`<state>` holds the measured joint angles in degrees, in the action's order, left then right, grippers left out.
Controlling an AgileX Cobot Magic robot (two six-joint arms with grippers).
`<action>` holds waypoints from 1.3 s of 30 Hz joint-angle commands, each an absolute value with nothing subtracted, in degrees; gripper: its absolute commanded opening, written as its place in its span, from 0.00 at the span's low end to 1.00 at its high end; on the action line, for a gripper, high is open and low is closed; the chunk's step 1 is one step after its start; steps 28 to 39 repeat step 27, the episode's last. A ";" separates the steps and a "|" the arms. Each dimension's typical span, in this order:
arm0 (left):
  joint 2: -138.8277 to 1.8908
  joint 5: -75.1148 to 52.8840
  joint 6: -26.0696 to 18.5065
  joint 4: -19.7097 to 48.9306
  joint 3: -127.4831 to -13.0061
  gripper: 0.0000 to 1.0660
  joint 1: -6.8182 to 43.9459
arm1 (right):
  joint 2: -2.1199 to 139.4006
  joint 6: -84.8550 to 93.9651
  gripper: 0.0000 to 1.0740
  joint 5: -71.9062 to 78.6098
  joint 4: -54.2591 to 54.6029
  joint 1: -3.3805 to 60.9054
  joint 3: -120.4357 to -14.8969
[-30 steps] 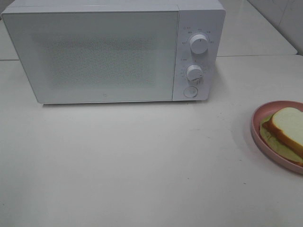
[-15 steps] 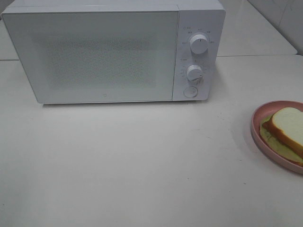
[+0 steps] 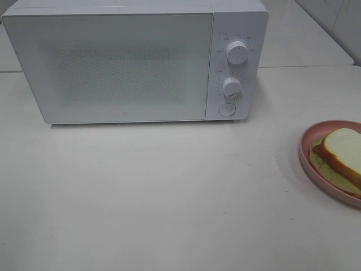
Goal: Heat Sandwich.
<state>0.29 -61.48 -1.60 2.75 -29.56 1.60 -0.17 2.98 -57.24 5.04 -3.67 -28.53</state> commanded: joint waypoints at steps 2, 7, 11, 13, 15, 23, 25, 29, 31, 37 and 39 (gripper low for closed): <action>1.43 -61.31 -1.26 2.81 -29.51 0.64 1.26 | -1.83 3.32 0.62 -57.12 5.27 -3.78 -28.42; 1.43 -61.31 -1.26 2.81 -29.51 0.64 1.26 | -1.83 3.32 0.62 -57.12 5.27 -3.78 -28.42; 1.43 -61.31 -1.26 2.81 -29.51 0.64 1.26 | -1.83 3.32 0.62 -57.12 5.27 -3.78 -28.42; 1.43 -61.31 -1.26 2.81 -29.51 0.64 1.26 | -1.83 3.32 0.62 -57.12 5.27 -3.78 -28.42; 1.43 -61.31 -1.26 2.81 -29.51 0.64 1.26 | -1.83 3.32 0.62 -57.12 5.27 -3.78 -28.42; 1.43 -61.31 -1.26 2.81 -29.51 0.64 1.26 | -1.83 3.32 0.62 -57.12 5.27 -3.78 -28.42; 1.43 -61.31 -1.26 2.81 -29.51 0.64 1.26 | -1.83 3.32 0.62 -57.12 5.27 -3.78 -28.42; 1.43 -61.31 -1.26 2.81 -29.51 0.64 1.26 | -1.83 3.32 0.62 -57.12 5.27 -3.78 -28.42; 1.43 -61.31 -1.26 2.81 -29.51 0.64 1.26 | -1.83 3.32 0.62 -57.12 5.27 -3.78 -28.42; 1.43 -61.31 -1.26 2.81 -29.51 0.64 1.26 | -1.83 3.32 0.62 -57.12 5.27 -3.78 -28.42; 1.43 -61.31 -1.26 2.81 -29.51 0.64 1.26 | -1.83 3.32 0.62 -57.12 5.27 -3.78 -28.42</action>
